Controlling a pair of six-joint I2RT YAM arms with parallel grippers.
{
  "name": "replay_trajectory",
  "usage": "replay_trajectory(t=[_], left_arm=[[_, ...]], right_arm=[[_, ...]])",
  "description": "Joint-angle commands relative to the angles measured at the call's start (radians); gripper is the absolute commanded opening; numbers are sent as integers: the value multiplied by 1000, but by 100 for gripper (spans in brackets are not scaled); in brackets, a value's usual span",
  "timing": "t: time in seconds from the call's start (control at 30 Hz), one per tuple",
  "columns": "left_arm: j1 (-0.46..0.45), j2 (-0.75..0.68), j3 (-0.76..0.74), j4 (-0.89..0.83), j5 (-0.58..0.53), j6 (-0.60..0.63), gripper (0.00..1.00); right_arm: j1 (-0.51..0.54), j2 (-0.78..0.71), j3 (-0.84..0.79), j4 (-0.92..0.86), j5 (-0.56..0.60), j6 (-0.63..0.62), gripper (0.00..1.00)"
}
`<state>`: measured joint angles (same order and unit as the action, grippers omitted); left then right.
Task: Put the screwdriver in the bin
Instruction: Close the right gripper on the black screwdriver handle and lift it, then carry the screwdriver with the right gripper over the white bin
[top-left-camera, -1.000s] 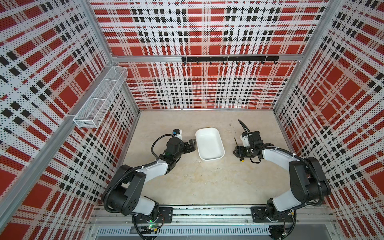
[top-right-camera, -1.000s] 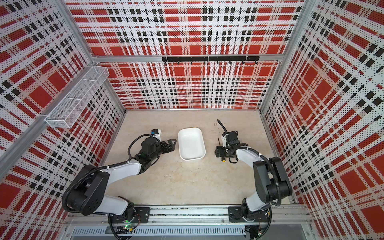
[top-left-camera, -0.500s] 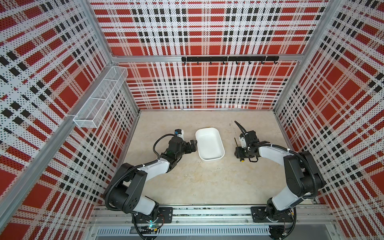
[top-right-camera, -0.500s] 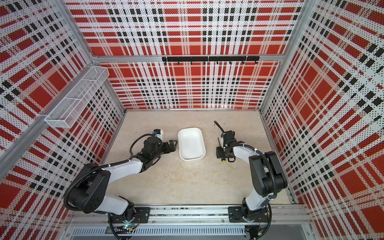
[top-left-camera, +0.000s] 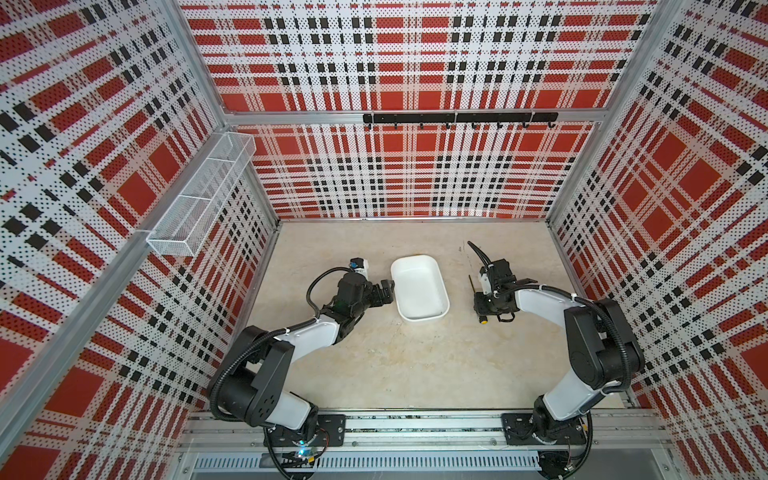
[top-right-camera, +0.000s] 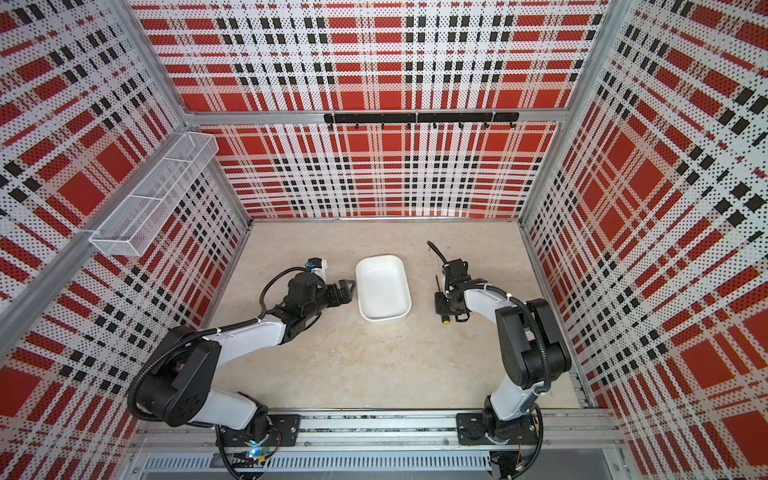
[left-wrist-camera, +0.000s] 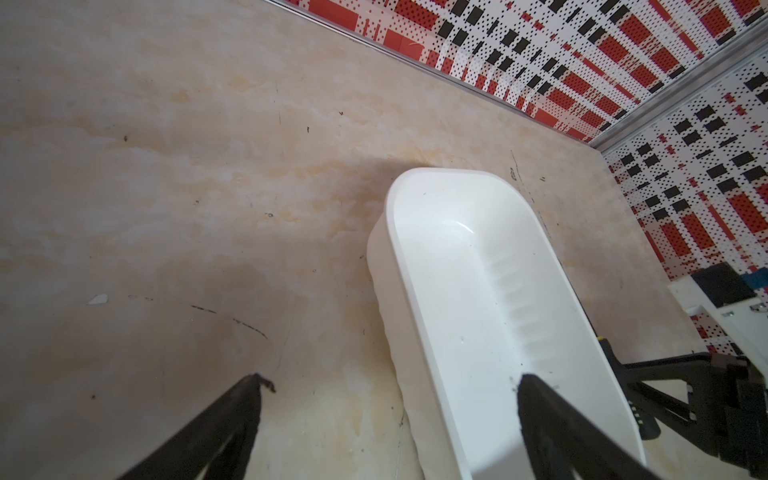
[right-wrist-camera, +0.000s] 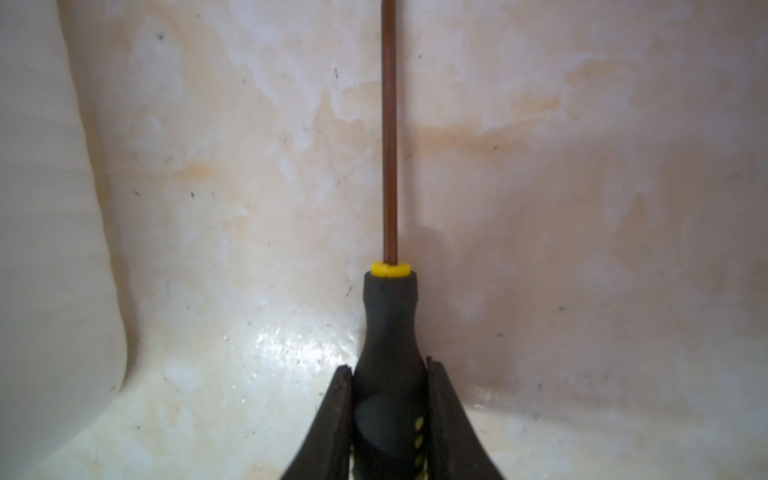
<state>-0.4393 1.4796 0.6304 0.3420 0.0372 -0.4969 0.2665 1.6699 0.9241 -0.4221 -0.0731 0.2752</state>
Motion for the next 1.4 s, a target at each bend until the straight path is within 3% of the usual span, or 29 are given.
replay_trajectory(t=[0.0, 0.13, 0.4, 0.67, 0.87, 1.37], left_arm=[[-8, -2, 23, -27, -3, 24, 98], [-8, -19, 25, -45, -3, 33, 98], [8, -81, 37, -95, -6, 55, 98], [46, -154, 19, -122, -2, 73, 98], [71, -201, -13, -111, -2, 75, 98], [88, -198, -28, -104, 11, 86, 98]], right_arm=[[6, 5, 20, -16, 1, -5, 9], [7, -43, 35, -23, -28, 5, 0], [61, -174, 121, -29, -143, 96, 0], [273, -129, 299, -62, -14, 244, 0], [365, -61, 342, -64, 87, 375, 0], [429, 131, 416, -103, 165, 427, 0]])
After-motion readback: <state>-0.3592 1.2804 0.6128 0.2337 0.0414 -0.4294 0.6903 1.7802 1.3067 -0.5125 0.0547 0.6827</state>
